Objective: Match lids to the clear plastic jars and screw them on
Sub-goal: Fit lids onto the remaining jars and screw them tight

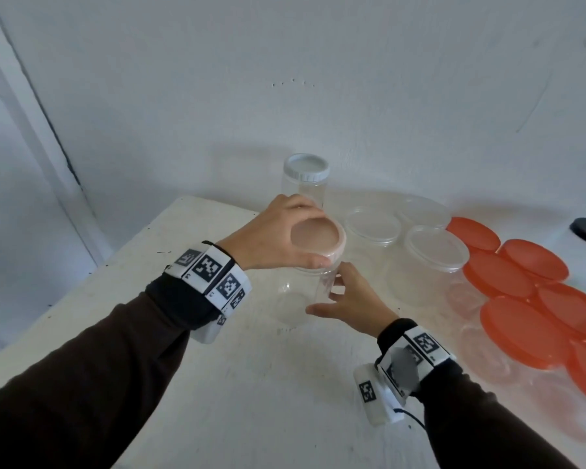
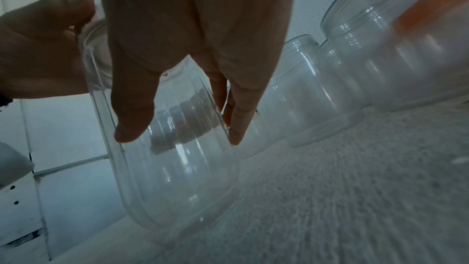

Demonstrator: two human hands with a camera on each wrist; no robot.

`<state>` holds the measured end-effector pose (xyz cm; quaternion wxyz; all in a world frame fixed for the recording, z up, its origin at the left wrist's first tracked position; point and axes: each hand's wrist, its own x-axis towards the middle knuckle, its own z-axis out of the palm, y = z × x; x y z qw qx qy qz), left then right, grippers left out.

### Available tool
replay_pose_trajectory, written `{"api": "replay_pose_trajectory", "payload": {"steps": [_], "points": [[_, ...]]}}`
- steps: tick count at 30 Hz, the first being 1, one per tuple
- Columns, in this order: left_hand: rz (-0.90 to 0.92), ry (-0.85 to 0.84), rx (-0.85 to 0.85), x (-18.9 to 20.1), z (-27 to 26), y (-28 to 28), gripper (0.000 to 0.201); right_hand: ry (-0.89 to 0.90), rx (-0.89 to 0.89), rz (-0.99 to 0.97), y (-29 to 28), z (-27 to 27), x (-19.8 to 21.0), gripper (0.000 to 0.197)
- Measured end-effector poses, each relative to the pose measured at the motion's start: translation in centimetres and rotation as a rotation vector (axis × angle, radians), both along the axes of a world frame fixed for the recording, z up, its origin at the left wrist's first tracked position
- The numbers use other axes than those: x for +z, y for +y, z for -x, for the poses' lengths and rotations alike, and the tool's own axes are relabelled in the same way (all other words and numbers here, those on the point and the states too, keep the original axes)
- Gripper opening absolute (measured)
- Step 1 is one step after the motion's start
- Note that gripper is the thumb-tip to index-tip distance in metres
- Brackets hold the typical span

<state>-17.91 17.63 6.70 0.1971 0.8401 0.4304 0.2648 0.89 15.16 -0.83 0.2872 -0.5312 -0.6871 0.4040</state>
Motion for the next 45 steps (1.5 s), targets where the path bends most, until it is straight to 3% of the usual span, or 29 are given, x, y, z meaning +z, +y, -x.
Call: {"api": "replay_pose_trajectory", "payload": {"steps": [5,7,10,13,19,28,33,38,45], "points": [[0.015,-0.015,0.008,-0.3,-0.1,-0.1,0.092,-0.060,0.033,0.007,-0.1,-0.1,0.5,0.064],[0.036,-0.032,0.016,-0.5,0.0,-0.3,0.101,-0.151,0.112,0.041,-0.1,-0.5,1.6,0.075],[0.139,-0.186,0.012,-1.5,0.7,-0.7,0.121,-0.228,0.163,0.015,-0.1,-1.7,4.8,0.097],[0.243,-0.366,0.046,-3.1,1.0,-1.3,0.129,-0.295,0.177,-0.088,0.0,-2.5,9.4,0.103],[0.352,-0.613,0.074,-5.5,-0.2,-2.0,0.123,-0.653,0.433,-0.233,0.5,0.7,14.8,0.092],[0.349,-0.620,0.112,-6.0,-0.4,-1.7,0.094,-1.069,0.501,-0.321,1.8,5.2,14.6,0.085],[0.351,-0.618,0.116,-6.0,-0.3,-1.7,0.097,-1.031,0.505,-0.271,2.1,5.2,15.0,0.084],[0.356,-0.608,0.076,-5.3,-0.5,-2.0,0.075,-0.964,0.569,-0.238,2.0,4.7,15.0,0.085],[0.409,-0.592,0.034,-5.5,-0.2,-1.5,0.078,-0.910,0.642,-0.210,2.1,4.2,15.1,0.079]]}}
